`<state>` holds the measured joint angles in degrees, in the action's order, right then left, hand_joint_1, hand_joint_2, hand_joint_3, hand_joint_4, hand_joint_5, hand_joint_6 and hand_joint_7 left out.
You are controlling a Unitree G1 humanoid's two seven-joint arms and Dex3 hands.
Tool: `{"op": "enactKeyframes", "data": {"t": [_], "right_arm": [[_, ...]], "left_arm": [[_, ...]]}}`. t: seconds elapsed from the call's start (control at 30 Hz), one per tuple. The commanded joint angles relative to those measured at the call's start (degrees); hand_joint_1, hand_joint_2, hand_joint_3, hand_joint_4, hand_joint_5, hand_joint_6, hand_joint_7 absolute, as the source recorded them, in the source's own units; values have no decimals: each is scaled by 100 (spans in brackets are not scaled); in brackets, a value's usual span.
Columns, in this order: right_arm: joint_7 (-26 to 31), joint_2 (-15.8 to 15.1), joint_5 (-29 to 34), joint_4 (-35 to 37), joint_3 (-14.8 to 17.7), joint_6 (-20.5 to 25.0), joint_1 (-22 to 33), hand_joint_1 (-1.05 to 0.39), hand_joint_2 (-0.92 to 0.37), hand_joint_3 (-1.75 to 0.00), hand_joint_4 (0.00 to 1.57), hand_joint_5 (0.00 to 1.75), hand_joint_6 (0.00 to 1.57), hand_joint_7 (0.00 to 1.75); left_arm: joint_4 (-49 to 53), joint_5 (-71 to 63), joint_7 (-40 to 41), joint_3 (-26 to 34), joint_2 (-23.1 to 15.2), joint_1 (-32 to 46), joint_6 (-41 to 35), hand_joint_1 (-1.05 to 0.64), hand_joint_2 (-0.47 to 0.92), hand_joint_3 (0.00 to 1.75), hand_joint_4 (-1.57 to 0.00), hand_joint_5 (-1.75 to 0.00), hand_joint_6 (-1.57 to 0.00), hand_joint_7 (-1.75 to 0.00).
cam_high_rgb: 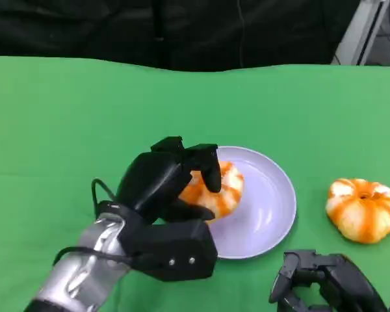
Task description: Grasp the bread from the table and place it into the plate.
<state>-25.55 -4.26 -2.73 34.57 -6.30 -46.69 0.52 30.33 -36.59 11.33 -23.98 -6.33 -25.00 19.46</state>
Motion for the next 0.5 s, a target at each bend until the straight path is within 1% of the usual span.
{"op": "enactKeyframes", "data": {"t": [0.03, 0.1, 0.17, 0.2, 0.23, 0.3, 0.47, 0.5], "right_arm": [[74, -69, 71, -102, -9, -25, 65, -13, -62, -95, 85, 144, 86, 116], [85, -66, 76, -111, -19, -28, 68, -13, -62, -95, 84, 144, 86, 116], [94, -62, 77, -121, -30, -31, 71, -12, -62, -95, 84, 143, 86, 115], [97, -62, 77, -124, -34, -29, 71, -12, -62, -95, 84, 143, 86, 115], [100, -63, 77, -126, -37, -27, 71, -12, -62, -95, 84, 143, 86, 115], [106, -66, 76, -128, -43, -24, 71, -12, -62, -95, 84, 143, 86, 115], [110, -70, 59, -117, -62, -25, 65, -12, -62, -95, 84, 143, 87, 114], [103, -67, 50, -106, -65, -28, 60, -12, -62, -95, 84, 142, 87, 115]], "left_arm": [[989, -98, 242, -197, 223, -593, 165, -9, 80, 1, -56, -175, -55, -155], [1222, -90, 248, -233, 264, -727, 199, -9, 80, 1, -55, -173, -56, -152], [1436, -99, 215, -277, 310, -861, 193, -12, 81, 0, -55, -168, -59, -141], [1505, -106, 220, -295, 321, -903, 195, -13, 80, 0, -57, -162, -63, -132], [1547, -110, 238, -306, 324, -926, 206, -14, 80, 0, -58, -160, -64, -128], [1605, -105, 265, -320, 327, -956, 228, -14, 80, 0, -59, -158, -66, -124], [1695, -37, 271, -315, 358, -981, 290, -14, 80, 0, -59, -157, -67, -122], [1727, 7, 256, -299, 381, -981, 322, -20, 81, 0, -66, -118, -73, -85]]}}
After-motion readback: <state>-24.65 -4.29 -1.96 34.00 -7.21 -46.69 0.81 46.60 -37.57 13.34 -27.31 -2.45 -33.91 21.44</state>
